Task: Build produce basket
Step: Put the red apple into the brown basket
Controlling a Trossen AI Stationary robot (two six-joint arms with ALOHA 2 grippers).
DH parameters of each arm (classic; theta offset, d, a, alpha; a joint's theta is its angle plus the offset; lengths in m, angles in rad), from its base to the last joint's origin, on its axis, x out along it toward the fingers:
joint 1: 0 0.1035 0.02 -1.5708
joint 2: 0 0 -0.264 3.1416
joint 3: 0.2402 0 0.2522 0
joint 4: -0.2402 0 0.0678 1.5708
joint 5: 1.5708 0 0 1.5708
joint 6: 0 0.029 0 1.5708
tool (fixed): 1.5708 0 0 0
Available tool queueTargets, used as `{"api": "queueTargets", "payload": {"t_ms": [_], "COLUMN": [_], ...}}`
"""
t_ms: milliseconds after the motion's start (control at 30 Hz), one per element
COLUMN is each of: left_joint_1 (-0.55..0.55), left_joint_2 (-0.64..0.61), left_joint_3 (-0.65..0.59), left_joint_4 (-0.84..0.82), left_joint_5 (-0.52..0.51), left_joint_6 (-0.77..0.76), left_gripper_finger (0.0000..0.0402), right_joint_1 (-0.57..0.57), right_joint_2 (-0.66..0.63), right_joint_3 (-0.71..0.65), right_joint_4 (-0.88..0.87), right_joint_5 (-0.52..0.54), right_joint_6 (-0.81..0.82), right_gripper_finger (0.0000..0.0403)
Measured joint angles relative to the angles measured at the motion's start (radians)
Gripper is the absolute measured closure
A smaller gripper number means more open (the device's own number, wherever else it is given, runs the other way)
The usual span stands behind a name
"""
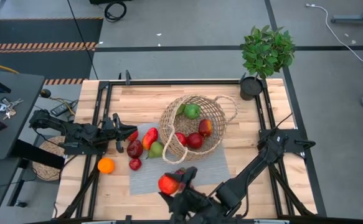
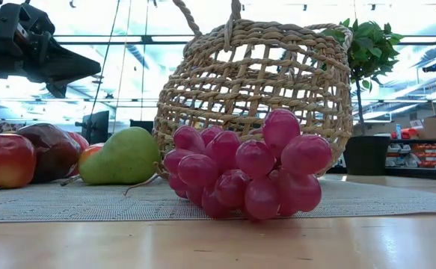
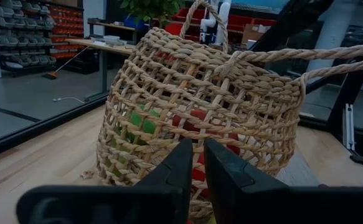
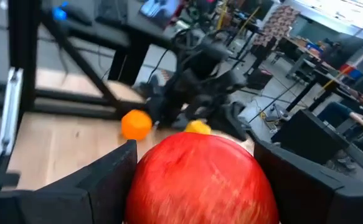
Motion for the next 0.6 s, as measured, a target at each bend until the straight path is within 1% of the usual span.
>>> {"api": "queueTargets", "payload": {"t_ms": [200, 367, 467, 600], "left_joint_1": [0.0, 0.0, 0.0, 0.0], "left_joint_2": [0.0, 0.0, 0.0, 0.0], "left_joint_3": [0.0, 0.0, 0.0, 0.0], "left_joint_4": [0.0, 0.0, 0.0, 0.0], "left_joint_5": [0.0, 0.0, 0.0, 0.0], "left_joint_6": [0.0, 0.0, 0.0, 0.0], "left_gripper_finger": [0.0353, 0.0353, 0.0353, 0.0353], "right_joint_1": [-0.026, -0.092, -0.148, -0.238], "right_joint_2": [-0.1, -0.191, -0.241, -0.292], "right_joint_3": [0.0, 0.0, 0.0, 0.001], "right_joint_4": [-0.022, -0.098, -0.194, -0.391], "right_joint_5": [-0.013, -0.035, -0.066, -0.142], "right_joint_6": [0.0, 0.011, 0.077, 0.249], "right_gripper_finger": [0.0084, 0.0084, 0.0084, 0.0084]}}
